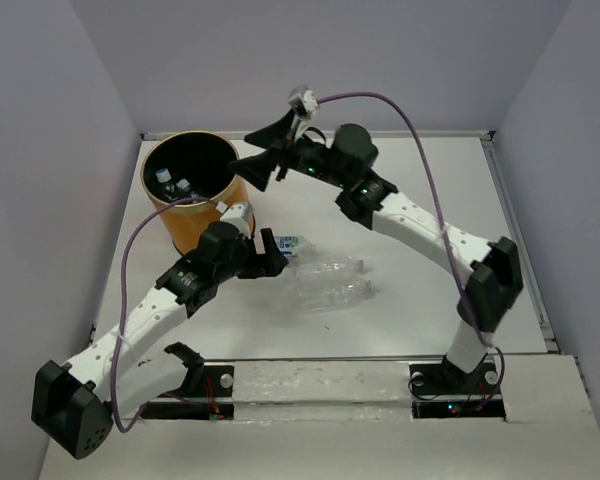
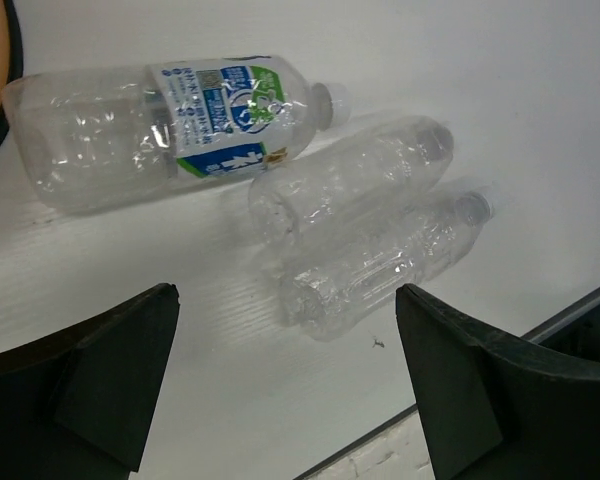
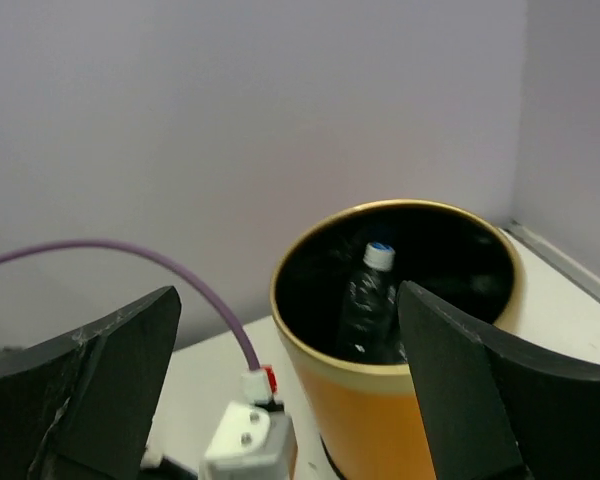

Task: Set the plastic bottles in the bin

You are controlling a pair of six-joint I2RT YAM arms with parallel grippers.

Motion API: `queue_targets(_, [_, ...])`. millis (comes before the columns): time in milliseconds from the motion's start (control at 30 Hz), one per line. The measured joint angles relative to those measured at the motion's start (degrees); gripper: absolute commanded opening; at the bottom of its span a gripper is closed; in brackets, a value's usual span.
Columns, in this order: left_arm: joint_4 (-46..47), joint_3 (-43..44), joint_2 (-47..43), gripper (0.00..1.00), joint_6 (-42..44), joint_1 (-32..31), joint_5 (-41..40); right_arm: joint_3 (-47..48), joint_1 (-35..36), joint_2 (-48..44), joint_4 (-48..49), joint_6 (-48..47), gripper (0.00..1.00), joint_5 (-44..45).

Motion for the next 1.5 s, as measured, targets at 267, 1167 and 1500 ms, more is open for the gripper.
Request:
queue_targets(267, [-5.14,15.34,15.37,0.99,9.64,-9.22,-8.50,-39.45,-11.21,-32.59,1.01,-0.15,0.93,4.63])
queue_targets(1167, [-11.54,31.74,39.34,0.99,28.50,-24.04,-3.72,-71.52,-14.67,-72.67,-30.16,6.10,0.91,24.04])
queue_targets(1500, [-9.35,31.91,41.33,0.97,29.42,-26.49,-2.91,-72.22,-14.67,-82.18,-38.18,8.61,0.90,29.68])
